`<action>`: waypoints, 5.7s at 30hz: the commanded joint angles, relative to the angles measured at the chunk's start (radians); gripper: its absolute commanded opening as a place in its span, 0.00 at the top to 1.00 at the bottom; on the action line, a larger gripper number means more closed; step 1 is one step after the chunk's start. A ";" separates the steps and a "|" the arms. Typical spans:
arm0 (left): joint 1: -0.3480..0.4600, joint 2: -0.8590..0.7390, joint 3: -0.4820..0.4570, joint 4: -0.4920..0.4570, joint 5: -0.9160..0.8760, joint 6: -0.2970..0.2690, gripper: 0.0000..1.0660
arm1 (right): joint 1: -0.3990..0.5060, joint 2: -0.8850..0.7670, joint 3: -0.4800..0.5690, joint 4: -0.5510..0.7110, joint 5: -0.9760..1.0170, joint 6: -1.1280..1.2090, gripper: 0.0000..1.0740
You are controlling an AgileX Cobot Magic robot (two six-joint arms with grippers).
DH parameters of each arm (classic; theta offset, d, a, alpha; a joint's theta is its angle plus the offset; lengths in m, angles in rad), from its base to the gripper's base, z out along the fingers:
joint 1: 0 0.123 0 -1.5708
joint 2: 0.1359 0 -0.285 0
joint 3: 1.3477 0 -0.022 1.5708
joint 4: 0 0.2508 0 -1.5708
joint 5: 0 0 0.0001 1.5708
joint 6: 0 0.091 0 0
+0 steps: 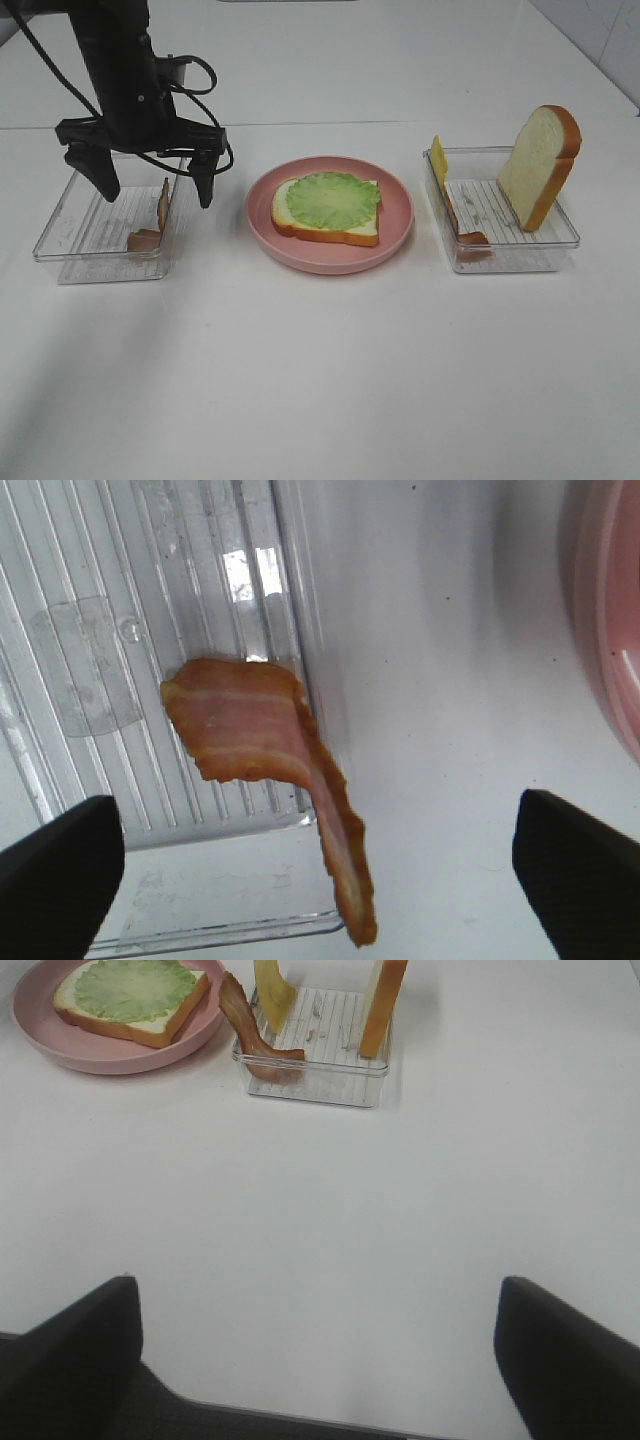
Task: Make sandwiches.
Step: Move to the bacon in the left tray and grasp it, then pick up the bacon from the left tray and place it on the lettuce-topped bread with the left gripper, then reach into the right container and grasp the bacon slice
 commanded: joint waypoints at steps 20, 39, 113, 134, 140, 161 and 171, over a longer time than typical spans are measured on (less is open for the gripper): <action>0.000 0.030 0.004 0.008 -0.069 -0.010 1.00 | -0.005 -0.023 0.000 0.004 -0.003 0.007 0.13; -0.002 -0.058 -0.047 0.034 0.012 0.002 1.00 | -0.005 -0.023 0.000 0.004 -0.003 0.007 0.13; -0.138 0.214 -0.329 -0.374 -0.210 0.275 1.00 | -0.005 -0.023 0.000 0.004 -0.003 0.007 0.13; -0.144 0.205 -0.330 -0.260 -0.248 0.254 0.09 | -0.005 -0.023 0.000 0.004 -0.003 0.007 0.13; -0.143 0.186 -0.330 -0.253 -0.229 0.254 0.05 | -0.005 -0.023 0.000 0.004 -0.003 0.007 0.13; -0.095 -0.051 -0.308 -0.064 0.098 0.245 0.05 | -0.005 -0.023 0.000 0.004 -0.003 0.007 0.13; -0.004 -0.275 -0.091 -0.022 0.098 0.246 0.05 | -0.005 -0.023 0.000 0.004 -0.003 0.007 0.13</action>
